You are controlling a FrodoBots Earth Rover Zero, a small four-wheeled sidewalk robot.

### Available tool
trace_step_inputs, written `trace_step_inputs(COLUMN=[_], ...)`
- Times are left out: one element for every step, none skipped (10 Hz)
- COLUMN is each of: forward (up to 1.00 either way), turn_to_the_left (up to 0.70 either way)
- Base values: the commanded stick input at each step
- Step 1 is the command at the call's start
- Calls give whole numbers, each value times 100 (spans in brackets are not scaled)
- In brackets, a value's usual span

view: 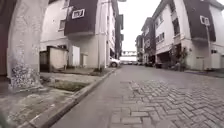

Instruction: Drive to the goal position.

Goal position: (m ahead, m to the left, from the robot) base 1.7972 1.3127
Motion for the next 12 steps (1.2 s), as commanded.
trace_step_inputs(forward=[70, 70, 70, 70, 70, 70, 70, 70, 70, 70, 70, 70], turn_to_the_left=[0, 0, -3, -12, 0, 0, 0, 0, 0, 0, 0, 0])
